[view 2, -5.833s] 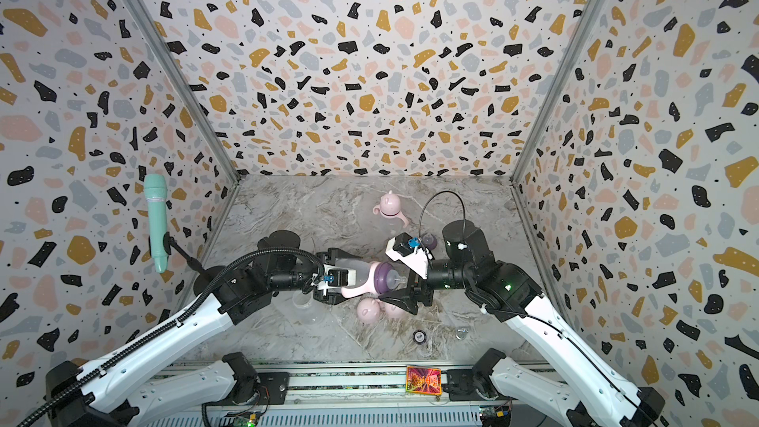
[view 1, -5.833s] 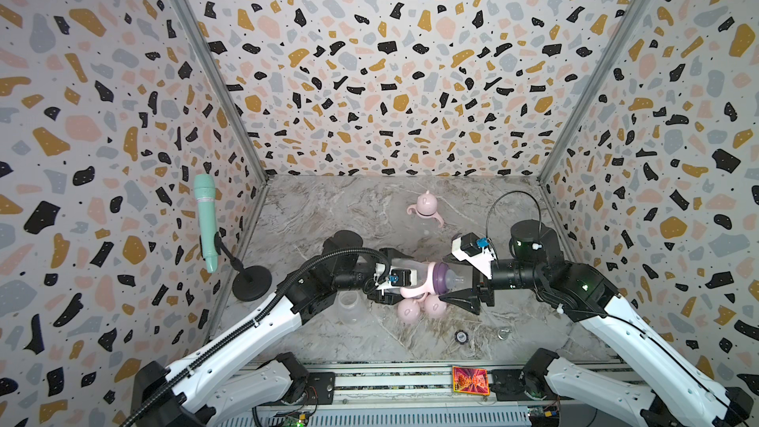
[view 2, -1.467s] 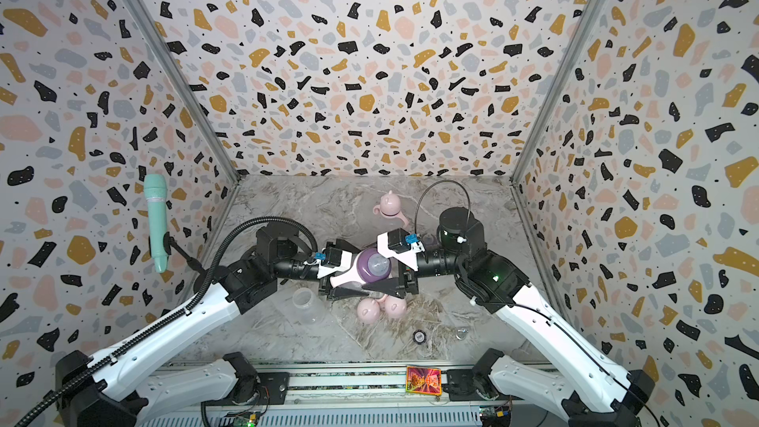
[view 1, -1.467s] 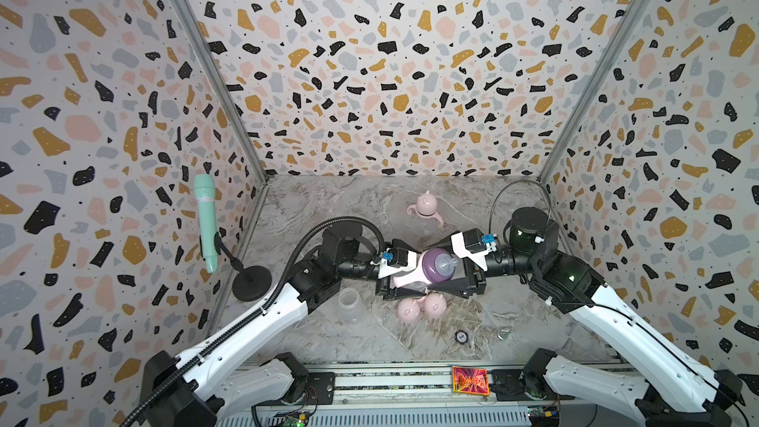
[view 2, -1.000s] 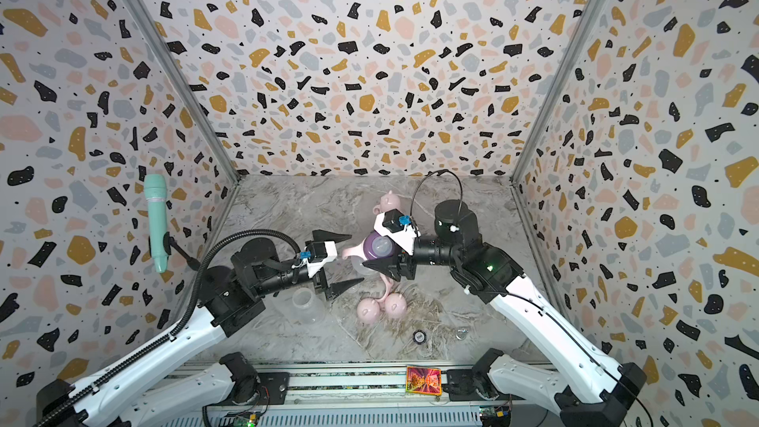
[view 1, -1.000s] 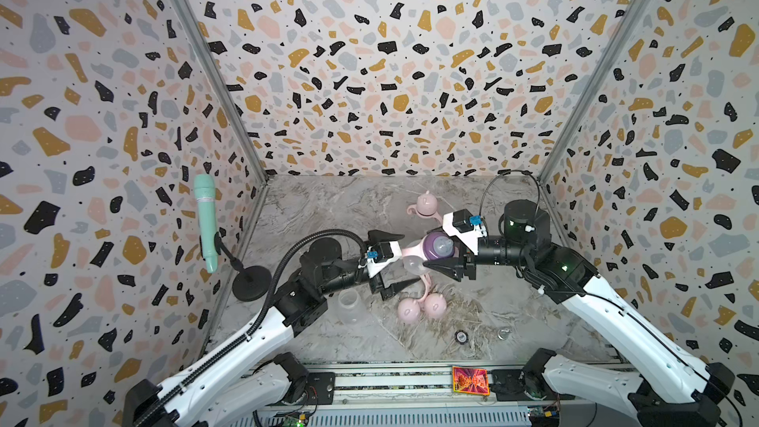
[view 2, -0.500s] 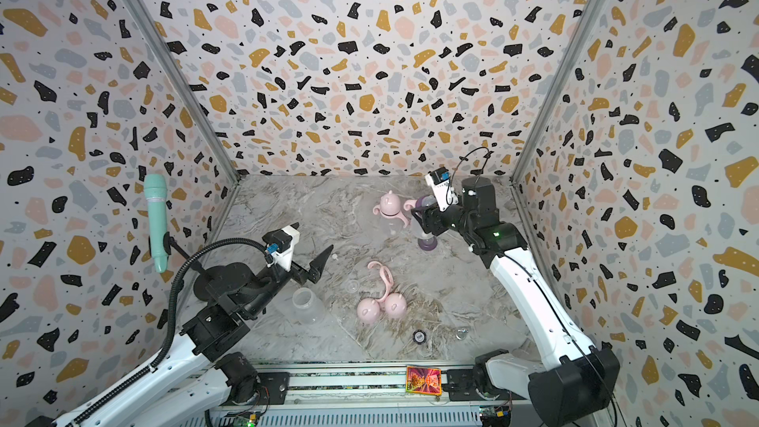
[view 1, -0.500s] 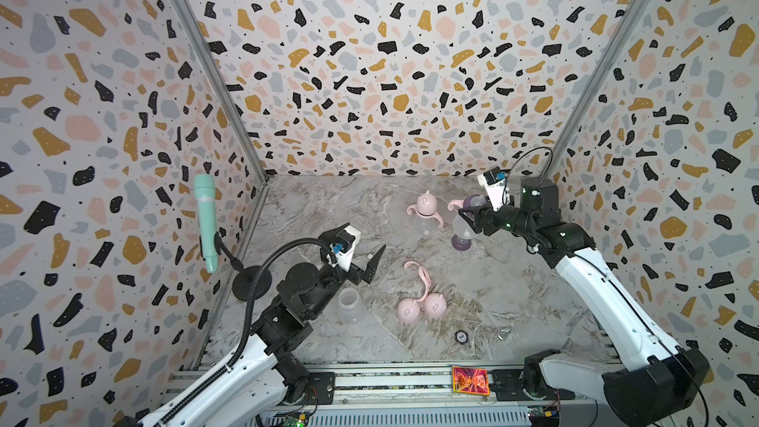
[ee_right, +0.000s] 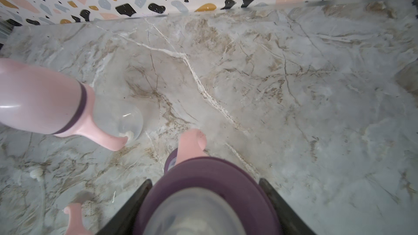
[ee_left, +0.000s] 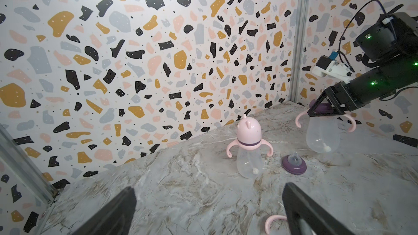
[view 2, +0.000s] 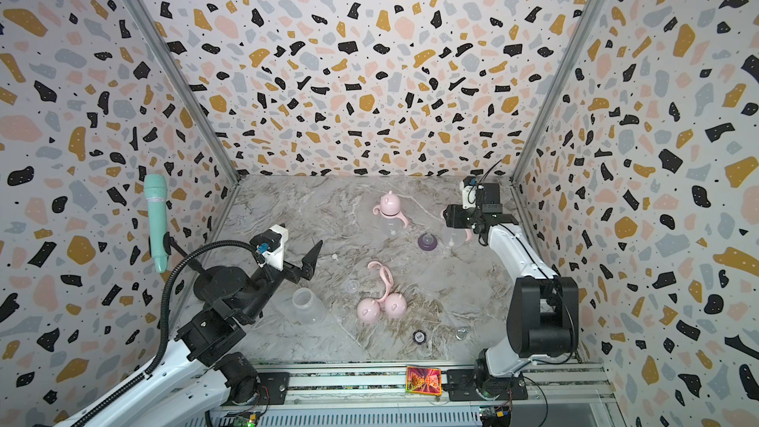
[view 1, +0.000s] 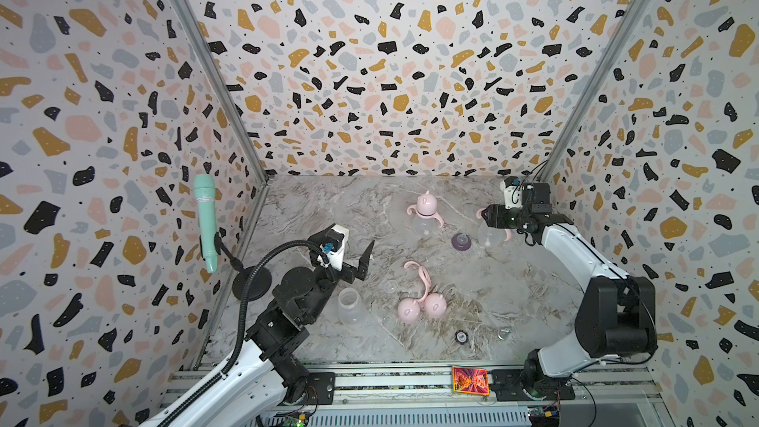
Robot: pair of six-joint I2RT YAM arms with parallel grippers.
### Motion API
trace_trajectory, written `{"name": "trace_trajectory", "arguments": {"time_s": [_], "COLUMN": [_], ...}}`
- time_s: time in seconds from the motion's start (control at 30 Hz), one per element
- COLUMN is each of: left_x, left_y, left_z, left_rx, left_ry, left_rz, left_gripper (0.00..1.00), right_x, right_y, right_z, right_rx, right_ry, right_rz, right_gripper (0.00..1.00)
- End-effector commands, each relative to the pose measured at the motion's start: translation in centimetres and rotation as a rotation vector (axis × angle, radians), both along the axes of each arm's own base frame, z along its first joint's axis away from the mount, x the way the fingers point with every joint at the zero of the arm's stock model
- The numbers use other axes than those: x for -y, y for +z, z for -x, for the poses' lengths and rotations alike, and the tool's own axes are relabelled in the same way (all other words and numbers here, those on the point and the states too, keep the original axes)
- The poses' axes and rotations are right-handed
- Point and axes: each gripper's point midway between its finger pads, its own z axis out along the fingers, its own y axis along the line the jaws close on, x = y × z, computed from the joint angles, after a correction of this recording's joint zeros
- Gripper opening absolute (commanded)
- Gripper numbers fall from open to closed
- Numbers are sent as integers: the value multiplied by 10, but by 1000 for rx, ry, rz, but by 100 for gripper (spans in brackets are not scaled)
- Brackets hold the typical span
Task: Assemble the baby bottles
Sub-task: Place the baby bottle at the center of the board.
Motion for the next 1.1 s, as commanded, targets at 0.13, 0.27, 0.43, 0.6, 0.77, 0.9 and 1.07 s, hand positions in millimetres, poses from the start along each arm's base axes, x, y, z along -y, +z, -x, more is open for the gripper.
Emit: {"name": "trace_trajectory", "arguments": {"time_s": [0.13,0.27,0.43,0.6,0.77,0.9,1.07], "left_x": [-6,-6,-5,-6,-6,-6,-4], "left_y": [0,-1,-3,-3,-3,-3,-4], "left_z": [1,0,0,0,0,0,0], "left_rx": [19,22,18,21,23,23,21], "left_ry": [22,24,20,21,24,23,18], "left_rz": [6,2,-2,3,2,-1,-9], "left_gripper": [100,100,100,100,100,100,100], "right_x": [0,1,2,3,5,5,1], "right_y": [23,22,22,17,15,10,1], "right_z": [-42,-51,-55,-55,-52,-51,-53], "right_rx": [158,197,269,332,411,405,361], "right_ry": [3,6,7,1,-14,-9,5], "right_rz": [12,24,39,40,49,58,69], "right_gripper": [12,12,13,15,15,19,41]}}
